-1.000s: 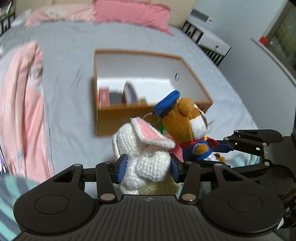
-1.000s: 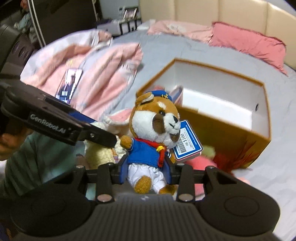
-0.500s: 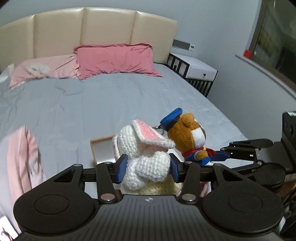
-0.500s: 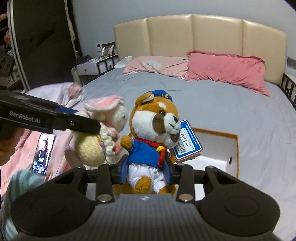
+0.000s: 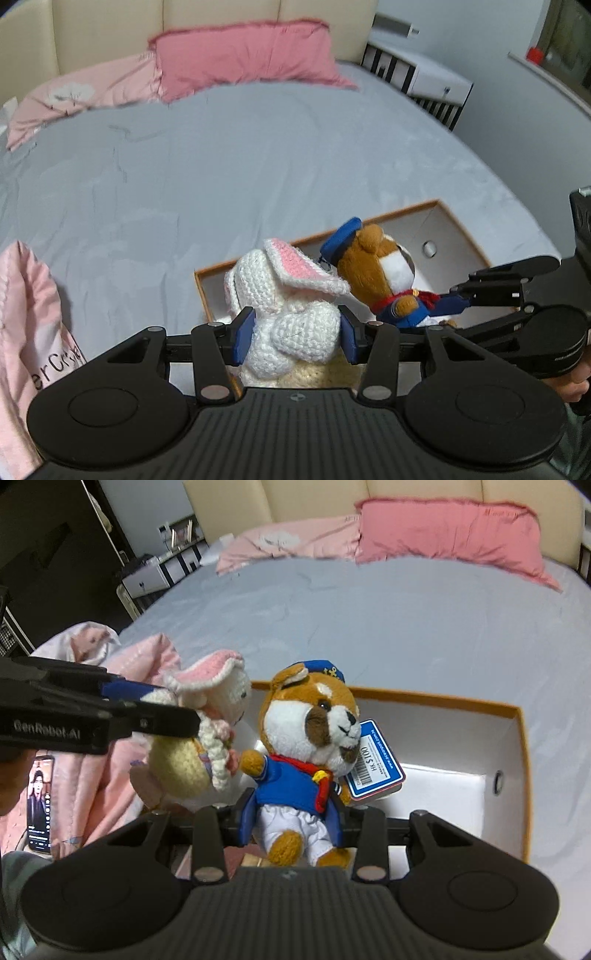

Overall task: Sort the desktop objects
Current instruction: 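Lift both plush toys and carry them over the orange box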

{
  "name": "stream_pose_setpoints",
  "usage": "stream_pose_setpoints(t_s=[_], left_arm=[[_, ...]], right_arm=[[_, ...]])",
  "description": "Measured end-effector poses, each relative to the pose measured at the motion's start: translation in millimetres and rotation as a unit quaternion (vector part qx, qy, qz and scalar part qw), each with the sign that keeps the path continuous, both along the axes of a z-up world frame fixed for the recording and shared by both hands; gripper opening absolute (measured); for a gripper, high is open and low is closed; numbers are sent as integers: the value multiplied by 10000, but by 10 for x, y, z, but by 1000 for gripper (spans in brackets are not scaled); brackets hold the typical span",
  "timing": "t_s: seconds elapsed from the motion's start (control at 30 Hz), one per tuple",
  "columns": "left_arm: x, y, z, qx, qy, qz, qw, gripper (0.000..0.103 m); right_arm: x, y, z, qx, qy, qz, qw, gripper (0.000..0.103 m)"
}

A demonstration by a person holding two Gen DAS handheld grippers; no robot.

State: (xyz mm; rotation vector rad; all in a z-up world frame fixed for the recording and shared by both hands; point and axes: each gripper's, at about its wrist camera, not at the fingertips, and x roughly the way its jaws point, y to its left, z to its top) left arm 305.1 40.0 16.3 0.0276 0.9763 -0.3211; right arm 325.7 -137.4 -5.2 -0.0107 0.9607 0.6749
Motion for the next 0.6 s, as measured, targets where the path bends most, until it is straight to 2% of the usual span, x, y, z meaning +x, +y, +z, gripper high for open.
stream_pose_setpoints(t_s=[0.3, 0.5, 0.6], left_arm=[[189, -42, -388, 326, 465, -322, 9979, 54], [261, -90, -511, 542, 594, -519, 9954, 56], [282, -100, -536, 522, 632, -543, 9952, 57]], right_arm=[[375, 108, -435, 193, 987, 107, 9949, 40], [465, 168, -641, 46, 1223, 231, 9922, 41], [502, 218, -729, -17, 1316, 262, 9910, 41]])
